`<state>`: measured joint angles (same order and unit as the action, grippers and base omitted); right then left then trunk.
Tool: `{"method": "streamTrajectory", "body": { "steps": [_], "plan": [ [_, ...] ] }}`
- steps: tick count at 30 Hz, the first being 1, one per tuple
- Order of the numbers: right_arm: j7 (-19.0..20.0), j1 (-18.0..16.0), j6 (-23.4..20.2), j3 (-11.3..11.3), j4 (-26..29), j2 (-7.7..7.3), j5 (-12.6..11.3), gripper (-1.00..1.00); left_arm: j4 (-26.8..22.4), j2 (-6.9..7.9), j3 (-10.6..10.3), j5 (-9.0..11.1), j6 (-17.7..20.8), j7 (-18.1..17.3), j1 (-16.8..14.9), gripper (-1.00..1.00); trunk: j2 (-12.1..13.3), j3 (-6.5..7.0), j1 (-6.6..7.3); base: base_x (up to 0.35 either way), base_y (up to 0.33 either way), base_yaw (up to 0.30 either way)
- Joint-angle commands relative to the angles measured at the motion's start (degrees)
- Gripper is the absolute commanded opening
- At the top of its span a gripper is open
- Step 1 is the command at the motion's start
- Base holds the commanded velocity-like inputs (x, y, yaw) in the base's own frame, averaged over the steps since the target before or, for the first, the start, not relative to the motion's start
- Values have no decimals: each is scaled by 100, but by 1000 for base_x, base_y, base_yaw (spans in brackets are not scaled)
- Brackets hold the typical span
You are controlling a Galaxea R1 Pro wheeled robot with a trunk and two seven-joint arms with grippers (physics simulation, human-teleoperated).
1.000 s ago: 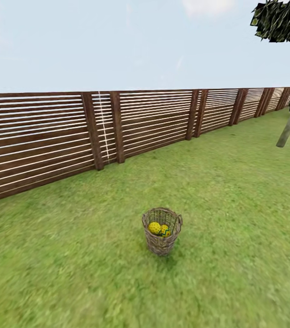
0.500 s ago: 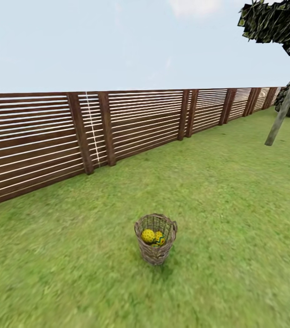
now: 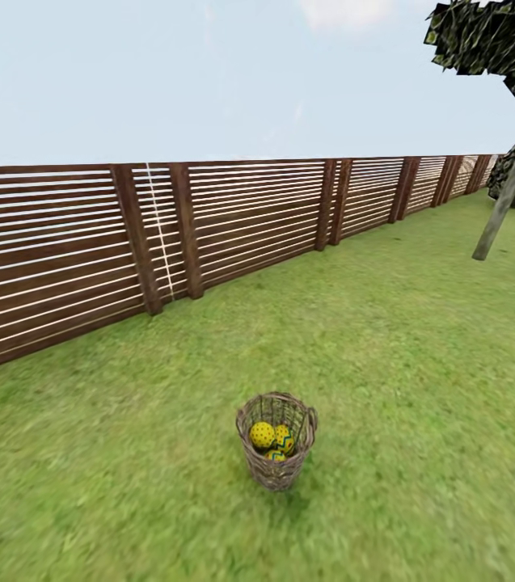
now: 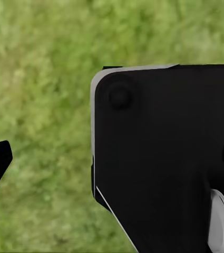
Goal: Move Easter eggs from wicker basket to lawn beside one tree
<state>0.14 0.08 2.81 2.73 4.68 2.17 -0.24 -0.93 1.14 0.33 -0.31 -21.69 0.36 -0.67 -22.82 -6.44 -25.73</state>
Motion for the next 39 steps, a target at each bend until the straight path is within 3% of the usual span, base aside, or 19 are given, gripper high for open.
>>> {"method": "streamTrajectory", "body": {
  "steps": [1, 13, 30, 39],
  "plan": [
    [2, 1, 9, 26, 7, -2, -3, 100, 5, 0, 2, -4, -20, 3, -4, 100, -10, -10, -6, 259, 0, -5],
    [4, 1, 10, 20, 7, -6, -3, 100, 5, -6, 2, -4, -20, -1, -4, 100, -10, -10, -6, 259, 0, -138],
    [4, 1, 9, 15, 7, -7, -3, 100, 5, 0, 2, -4, -20, -1, -3, 100, -10, -10, -6, 257, 0, -27],
    [4, 1, 9, 10, 7, -7, -3, 100, 5, 0, 2, -4, -20, 0, -7, 100, -10, -10, -6, 240, 0, -223]
  ]
}}
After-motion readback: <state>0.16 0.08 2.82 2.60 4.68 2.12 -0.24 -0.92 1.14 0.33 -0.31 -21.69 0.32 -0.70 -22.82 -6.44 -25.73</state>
